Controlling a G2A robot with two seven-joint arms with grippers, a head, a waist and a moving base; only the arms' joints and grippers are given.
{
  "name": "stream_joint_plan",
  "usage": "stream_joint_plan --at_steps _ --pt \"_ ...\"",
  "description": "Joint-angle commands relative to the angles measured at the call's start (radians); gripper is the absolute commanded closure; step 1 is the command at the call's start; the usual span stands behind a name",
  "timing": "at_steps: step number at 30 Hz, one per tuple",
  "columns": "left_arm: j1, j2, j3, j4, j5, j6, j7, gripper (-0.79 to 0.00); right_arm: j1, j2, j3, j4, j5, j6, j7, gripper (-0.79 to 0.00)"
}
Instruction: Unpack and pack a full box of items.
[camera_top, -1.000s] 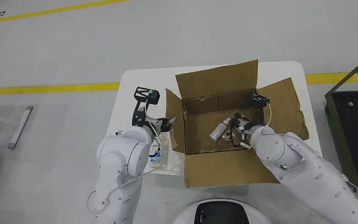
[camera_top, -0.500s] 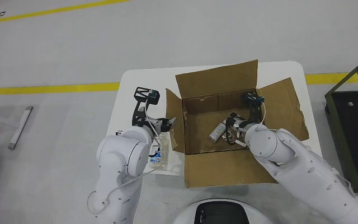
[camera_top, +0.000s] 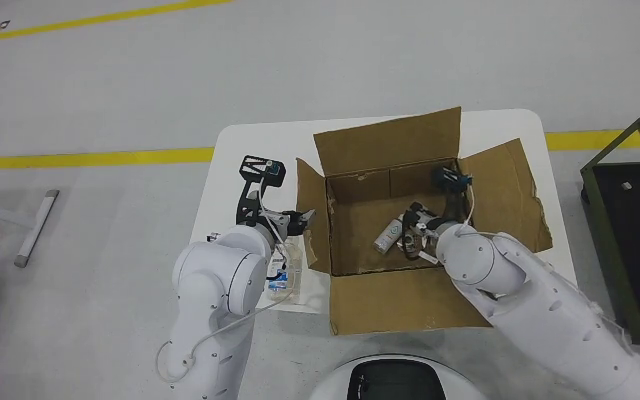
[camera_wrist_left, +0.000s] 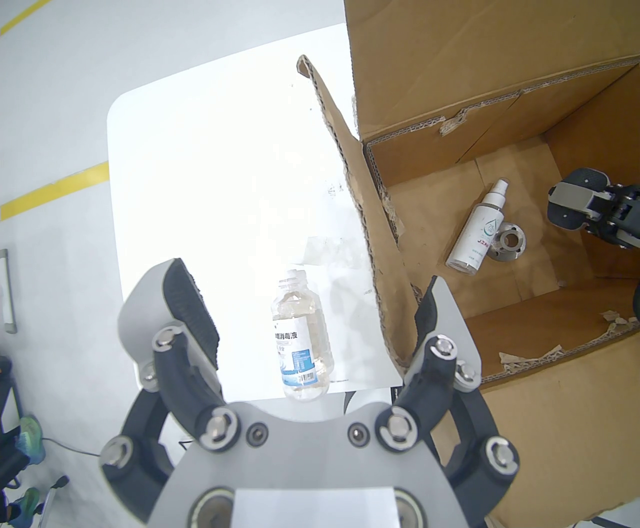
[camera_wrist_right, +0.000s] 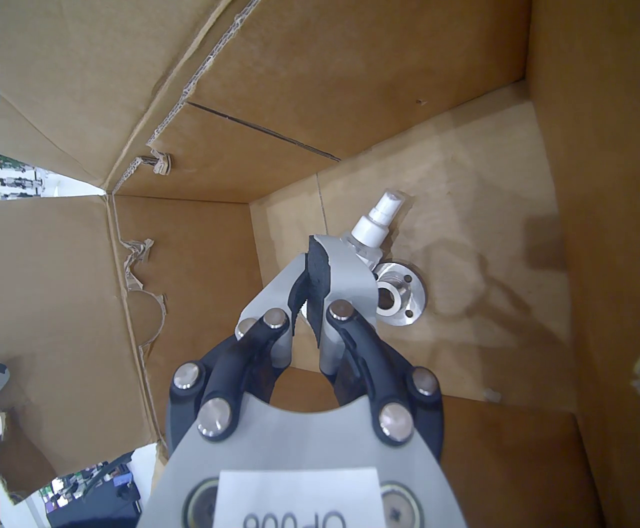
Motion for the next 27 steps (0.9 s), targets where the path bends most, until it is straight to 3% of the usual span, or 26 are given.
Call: stream_joint_plan --at_steps 1,3,13,14,15,16,27 --pt "0.000 0.000 0.000 0.000 0.000 0.000 0.000 -0.785 0.027 -0.014 -0.034 0.006 0.003 0.087 -0.010 0.000" --pt "0.000 0.000 0.000 0.000 0.000 0.000 0.000 -0.785 0.067 -0.032 -0.072 0.036 0.004 0.190 -0.019 0.000" --pt "0.000 0.000 0.000 0.000 0.000 0.000 0.000 -0.785 0.236 -0.139 -0.192 0.277 -0.066 0.190 -0.002 0.000" --pt "0.000 0.000 0.000 0.000 0.000 0.000 0.000 -0.785 0.244 -0.150 -0.200 0.292 -0.082 0.190 0.004 -0.055" --pt "0.000 0.000 0.000 0.000 0.000 0.000 0.000 -0.785 0.251 -0.160 -0.207 0.302 -0.094 0.190 0.018 -0.308" --pt "0.000 0.000 0.000 0.000 0.000 0.000 0.000 -0.785 0.254 -0.167 -0.208 0.309 -0.101 0.190 0.024 -0.785" --pt "0.000 0.000 0.000 0.000 0.000 0.000 0.000 -0.785 0.254 -0.167 -0.208 0.309 -0.101 0.190 0.024 -0.785"
